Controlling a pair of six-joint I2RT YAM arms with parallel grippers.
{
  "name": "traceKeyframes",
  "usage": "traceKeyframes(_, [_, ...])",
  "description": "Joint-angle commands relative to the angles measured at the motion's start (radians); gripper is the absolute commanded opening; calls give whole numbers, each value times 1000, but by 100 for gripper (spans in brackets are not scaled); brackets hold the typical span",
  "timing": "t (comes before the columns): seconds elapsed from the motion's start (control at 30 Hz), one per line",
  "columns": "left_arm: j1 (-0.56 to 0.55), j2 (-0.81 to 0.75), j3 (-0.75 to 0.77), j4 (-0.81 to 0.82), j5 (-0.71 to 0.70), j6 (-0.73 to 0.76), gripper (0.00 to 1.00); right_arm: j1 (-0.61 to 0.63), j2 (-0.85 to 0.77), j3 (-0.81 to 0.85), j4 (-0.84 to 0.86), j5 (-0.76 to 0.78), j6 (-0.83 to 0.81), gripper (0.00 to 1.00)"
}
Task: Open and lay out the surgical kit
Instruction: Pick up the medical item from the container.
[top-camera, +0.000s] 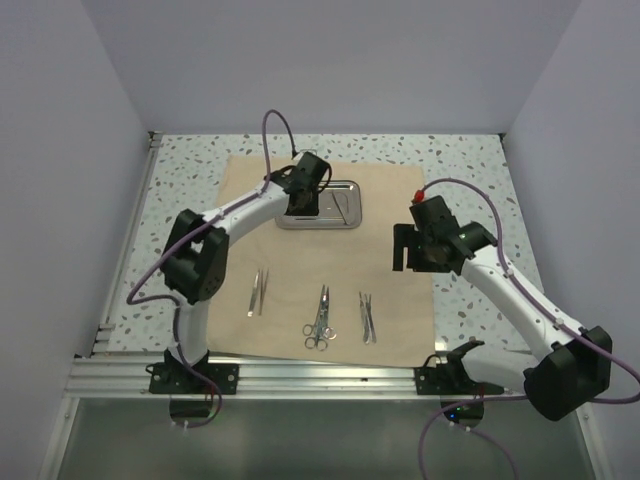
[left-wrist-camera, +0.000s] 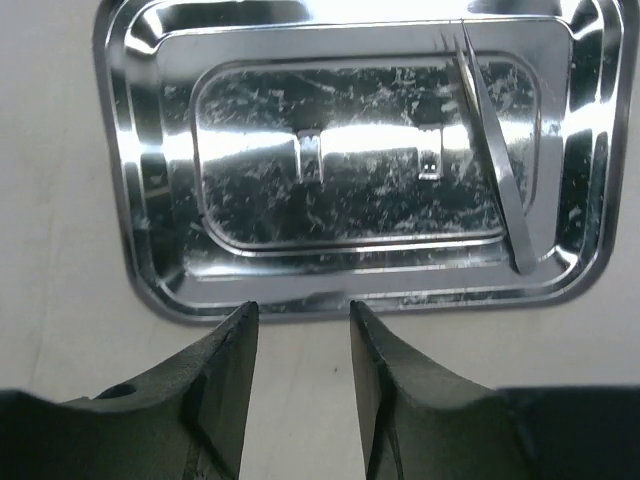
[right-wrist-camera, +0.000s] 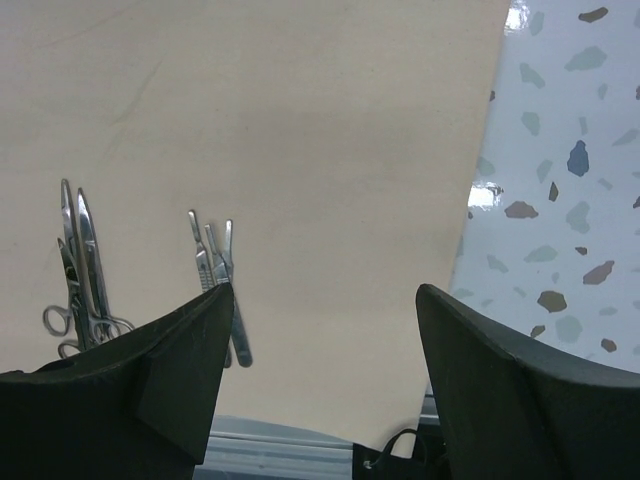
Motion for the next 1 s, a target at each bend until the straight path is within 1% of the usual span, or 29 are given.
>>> traceKeyframes(0.0, [9, 161, 185, -58, -35, -51, 47, 1, -63, -1, -62, 38, 42, 78])
traceKeyframes(0.03, [9, 192, 228, -63, -30, -54, 51, 1, -85, -6, -70, 38, 50, 78])
traceKeyframes(0.07, [8, 222, 309, -66, -25, -65, 56, 0, -97, -18, -73, 43, 58, 77])
traceKeyframes(0.1, [8, 274, 349, -69, -25, -65, 57, 0, -108, -24, -86, 43, 67, 78])
traceKeyframes(0.13, [6, 298, 390, -83, -28, -71, 57, 0, -126, -33, -94, 46, 73, 78])
traceKeyframes(0.17, [6, 323, 465, -89, -28, -73, 59, 1, -131, -38, -102, 49, 78, 78])
traceKeyframes(0.2, [6, 364, 499, -91, -27, -73, 59, 0, -138, -41, -120, 52, 85, 78])
traceKeyframes(0.27, [5, 401, 584, -97, -21, -73, 60, 0, -155, -41, -132, 57, 90, 78])
traceKeyframes(0.37, [5, 449, 639, -82, -15, -74, 61, 0, -160, -35, -149, 72, 96, 78])
traceKeyframes(0.6, [-3, 542, 704, -66, 33, -74, 60, 0, -122, -29, -145, 71, 85, 78])
traceKeyframes(0.83, [-49, 613, 751, -65, 12, -48, 59, 0, -86, -3, -137, 72, 56, 78])
traceKeyframes(0.93, [-60, 647, 787, -78, 10, -38, 52, 0, -83, 4, -137, 71, 43, 78])
traceKeyframes(0.97, [-63, 651, 791, -80, 16, -32, 45, 1, -82, 4, -136, 72, 41, 78])
